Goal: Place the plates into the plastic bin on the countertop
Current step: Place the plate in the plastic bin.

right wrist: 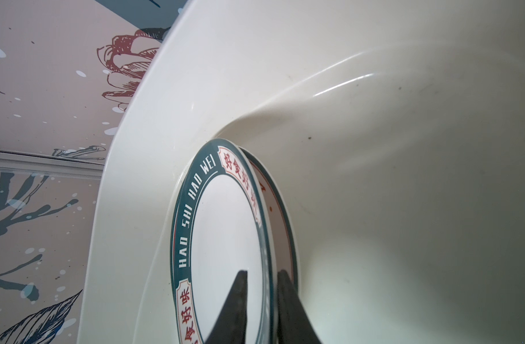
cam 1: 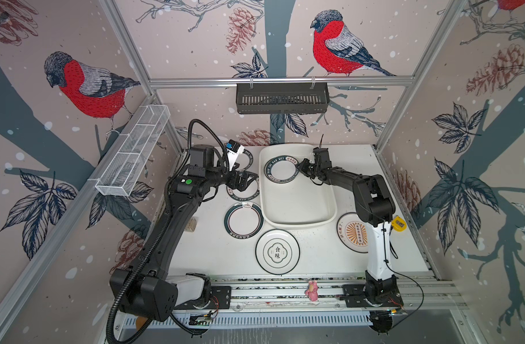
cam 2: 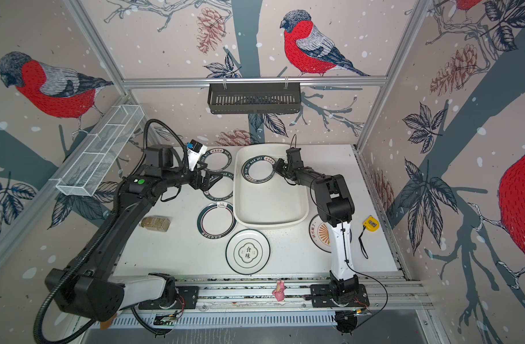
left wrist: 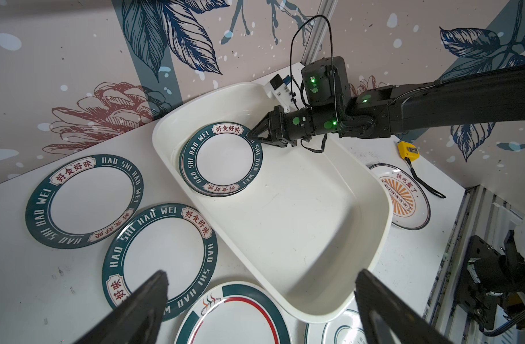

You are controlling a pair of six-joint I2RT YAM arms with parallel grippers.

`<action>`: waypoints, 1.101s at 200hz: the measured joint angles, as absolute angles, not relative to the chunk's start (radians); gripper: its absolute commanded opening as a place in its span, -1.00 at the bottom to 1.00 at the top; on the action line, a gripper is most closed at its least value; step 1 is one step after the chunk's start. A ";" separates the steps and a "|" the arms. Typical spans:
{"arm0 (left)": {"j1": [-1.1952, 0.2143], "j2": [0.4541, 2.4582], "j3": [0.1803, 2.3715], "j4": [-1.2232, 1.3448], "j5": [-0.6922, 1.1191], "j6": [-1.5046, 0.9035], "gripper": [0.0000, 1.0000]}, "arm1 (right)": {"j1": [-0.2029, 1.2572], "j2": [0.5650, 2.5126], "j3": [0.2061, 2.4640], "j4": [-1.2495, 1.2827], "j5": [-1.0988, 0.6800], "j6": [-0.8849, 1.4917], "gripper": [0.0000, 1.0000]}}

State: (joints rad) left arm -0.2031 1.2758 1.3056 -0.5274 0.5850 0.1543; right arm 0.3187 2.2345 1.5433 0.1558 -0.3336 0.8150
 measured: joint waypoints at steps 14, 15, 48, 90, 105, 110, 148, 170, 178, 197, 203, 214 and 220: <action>-0.203 1.275 1.306 -0.527 0.586 0.154 0.94 | 0.318 2.234 1.541 0.156 -0.334 0.815 -0.51; -0.203 1.275 1.306 -0.527 0.587 0.154 0.94 | 0.317 2.234 1.541 0.156 -0.334 0.815 -0.51; -0.203 1.273 1.306 -0.527 0.596 0.154 0.94 | 0.315 2.234 1.539 0.151 -0.333 0.813 -0.44; -0.203 1.271 1.305 -0.527 0.599 0.154 0.94 | 0.313 2.234 1.540 0.133 -0.327 0.812 -0.35; -0.203 1.269 1.302 -0.527 0.599 0.154 0.94 | 0.313 2.234 1.540 0.132 -0.322 0.812 -0.33; -0.203 1.268 1.301 -0.527 0.599 0.154 0.94 | 0.313 2.234 1.540 0.132 -0.322 0.812 -0.31; -0.203 1.265 1.300 -0.527 0.599 0.154 0.94 | 0.313 2.234 1.545 0.128 -0.318 0.809 -0.25; -0.203 1.265 1.300 -0.527 0.599 0.154 0.94 | 0.313 2.233 1.556 0.122 -0.315 0.808 -0.23; -0.203 1.265 1.300 -0.527 0.599 0.154 0.95 | 0.313 2.231 1.560 0.118 -0.315 0.808 -0.22; -0.203 1.265 1.300 -0.527 0.599 0.154 0.95 | 0.313 2.218 1.566 0.102 -0.313 0.804 -0.20; -0.203 1.265 1.300 -0.527 0.599 0.154 0.94 | 0.313 2.210 1.567 0.096 -0.310 0.800 -0.18; -0.203 1.265 1.300 -0.527 0.599 0.154 0.94 | 0.313 2.188 1.570 0.079 -0.303 0.785 -0.16; -0.203 1.265 1.300 -0.527 0.599 0.154 0.94 | 0.313 2.172 1.571 0.072 -0.296 0.781 -0.14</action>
